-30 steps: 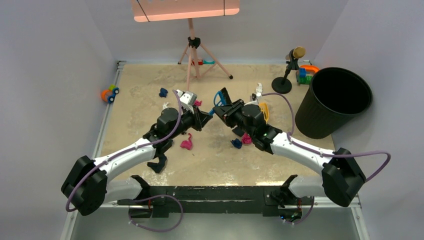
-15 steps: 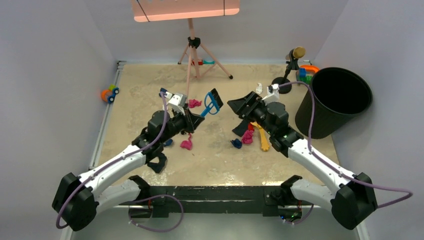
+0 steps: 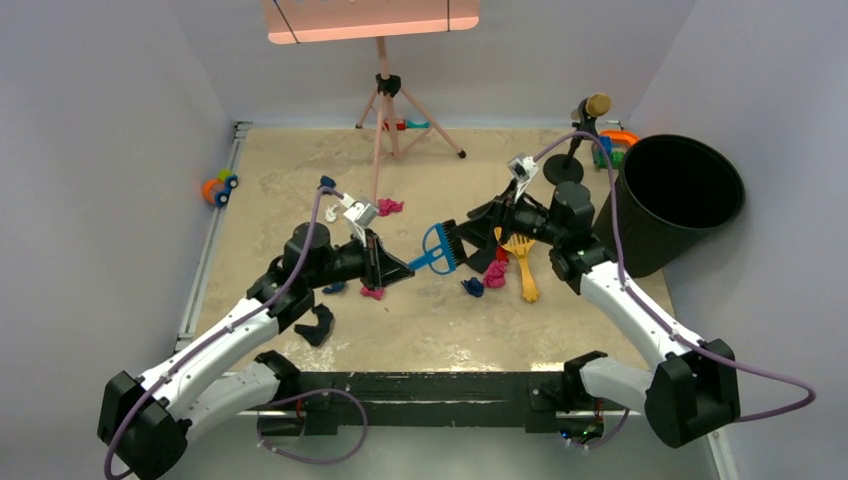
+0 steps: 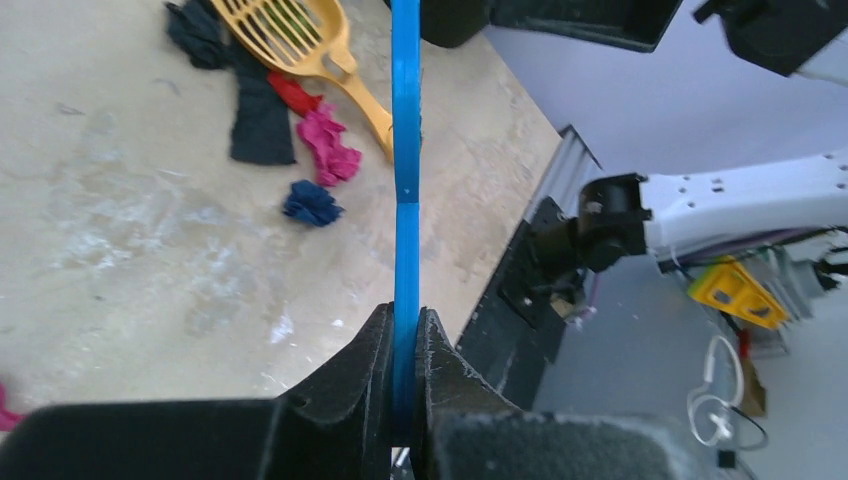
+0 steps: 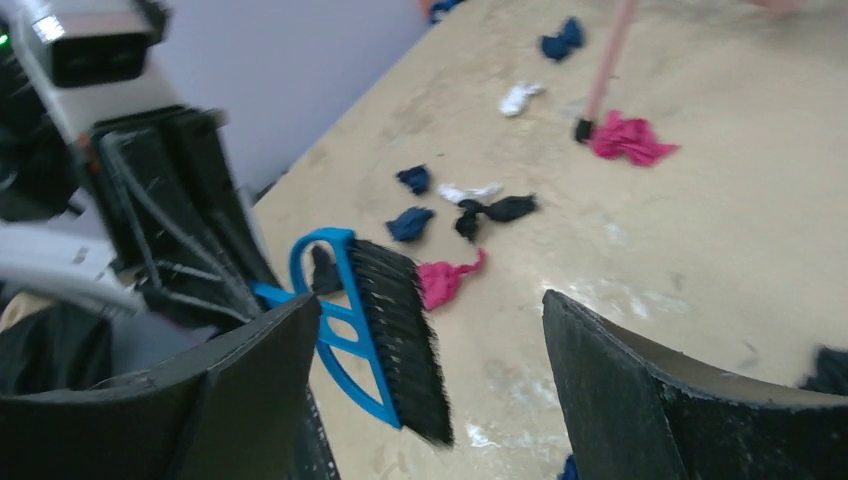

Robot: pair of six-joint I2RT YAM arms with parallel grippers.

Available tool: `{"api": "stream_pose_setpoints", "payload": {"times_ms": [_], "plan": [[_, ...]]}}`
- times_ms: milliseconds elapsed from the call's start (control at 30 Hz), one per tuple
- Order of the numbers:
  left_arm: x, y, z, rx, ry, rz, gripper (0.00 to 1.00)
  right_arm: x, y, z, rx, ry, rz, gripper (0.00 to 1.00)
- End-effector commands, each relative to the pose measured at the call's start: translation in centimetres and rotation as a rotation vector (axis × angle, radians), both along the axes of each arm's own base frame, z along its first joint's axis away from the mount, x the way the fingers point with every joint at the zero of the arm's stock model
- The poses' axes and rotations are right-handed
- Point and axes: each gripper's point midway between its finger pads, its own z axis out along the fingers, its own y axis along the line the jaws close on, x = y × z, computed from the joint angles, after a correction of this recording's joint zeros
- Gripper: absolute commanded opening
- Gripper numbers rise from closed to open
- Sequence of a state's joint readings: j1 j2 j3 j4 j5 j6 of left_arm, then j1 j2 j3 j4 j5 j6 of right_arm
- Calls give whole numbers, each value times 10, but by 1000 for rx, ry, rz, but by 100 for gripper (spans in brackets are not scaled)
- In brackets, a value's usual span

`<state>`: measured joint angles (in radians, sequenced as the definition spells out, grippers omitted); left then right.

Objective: Sweep away the paper scraps from the table

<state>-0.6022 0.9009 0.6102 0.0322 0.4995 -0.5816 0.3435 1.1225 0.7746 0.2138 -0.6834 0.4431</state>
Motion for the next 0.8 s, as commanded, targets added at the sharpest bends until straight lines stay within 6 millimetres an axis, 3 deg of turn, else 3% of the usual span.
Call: {"api": "stream_pose_setpoints", "payload": {"times_ms": [0,133,400,667,767], "plan": [[-21,-11,42,-101,-10,-144,0,-48,20,22,78,-162,340,86],[-23,-14,48,-113,-12,-172,0,-48,20,13,66,-149,342,83],[-22,-19,55,-138,-6,-193,0,-66,20,13,102,-164,410,74],[-20,-20,64,-156,-20,-186,0,-75,20,16,135,-161,446,48],[-20,-20,66,-165,-20,-188,0,-76,20,20,148,-161,453,20]]}}
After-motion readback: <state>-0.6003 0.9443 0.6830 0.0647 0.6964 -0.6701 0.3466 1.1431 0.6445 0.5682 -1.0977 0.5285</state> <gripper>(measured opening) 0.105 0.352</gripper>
